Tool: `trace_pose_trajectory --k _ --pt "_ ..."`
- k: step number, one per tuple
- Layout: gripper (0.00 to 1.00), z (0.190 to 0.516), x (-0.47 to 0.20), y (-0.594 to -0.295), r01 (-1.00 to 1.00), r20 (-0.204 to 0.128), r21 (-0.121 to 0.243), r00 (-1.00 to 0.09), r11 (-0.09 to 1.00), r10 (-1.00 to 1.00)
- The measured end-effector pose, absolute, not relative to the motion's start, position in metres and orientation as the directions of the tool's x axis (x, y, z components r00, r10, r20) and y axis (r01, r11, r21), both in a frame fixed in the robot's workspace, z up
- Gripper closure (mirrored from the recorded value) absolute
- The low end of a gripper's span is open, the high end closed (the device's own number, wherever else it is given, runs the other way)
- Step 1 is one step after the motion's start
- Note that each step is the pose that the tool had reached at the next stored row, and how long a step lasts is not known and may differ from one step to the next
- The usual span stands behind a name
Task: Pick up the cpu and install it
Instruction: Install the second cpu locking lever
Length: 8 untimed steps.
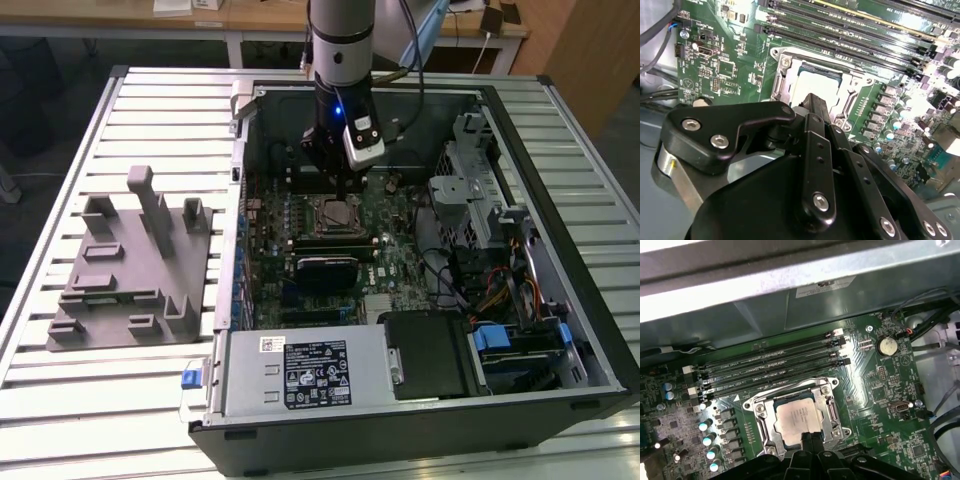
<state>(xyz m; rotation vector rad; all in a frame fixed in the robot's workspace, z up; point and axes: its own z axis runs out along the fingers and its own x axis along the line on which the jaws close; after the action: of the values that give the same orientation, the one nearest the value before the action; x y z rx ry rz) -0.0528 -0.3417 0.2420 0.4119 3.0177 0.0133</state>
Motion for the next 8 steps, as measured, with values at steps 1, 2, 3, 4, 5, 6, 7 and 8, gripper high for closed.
trace_pose_trajectory --k 1,2,3,4,5,6,7,8 --pt "0.89 0.242 -0.0528 -0.3417 0.267 -0.094 0.022 -0.959 0.963 0.268" --pt "0.89 0.242 -0.0528 -0.3417 0.267 -0.094 0.022 -0.959 0.963 0.268" --pt "0.89 0.242 -0.0528 -0.3417 0.267 -0.094 0.022 -0.959 0.963 0.268" --pt "0.89 0.2422 -0.0528 -0.3418 0.267 -0.094 0.022 -0.959 0.963 0.268" --pt "0.89 0.2422 -0.0528 -0.3419 0.267 -0.094 0.022 -0.959 0.963 0.268" --pt "0.89 0.2423 -0.0528 -0.3424 0.267 -0.094 0.021 -0.959 0.964 0.268" --pt "0.89 0.2423 -0.0528 -0.3435 0.267 -0.094 0.021 -0.959 0.963 0.268" --pt "0.89 0.2422 -0.0528 -0.3445 0.267 -0.094 0.022 -0.959 0.963 0.268"
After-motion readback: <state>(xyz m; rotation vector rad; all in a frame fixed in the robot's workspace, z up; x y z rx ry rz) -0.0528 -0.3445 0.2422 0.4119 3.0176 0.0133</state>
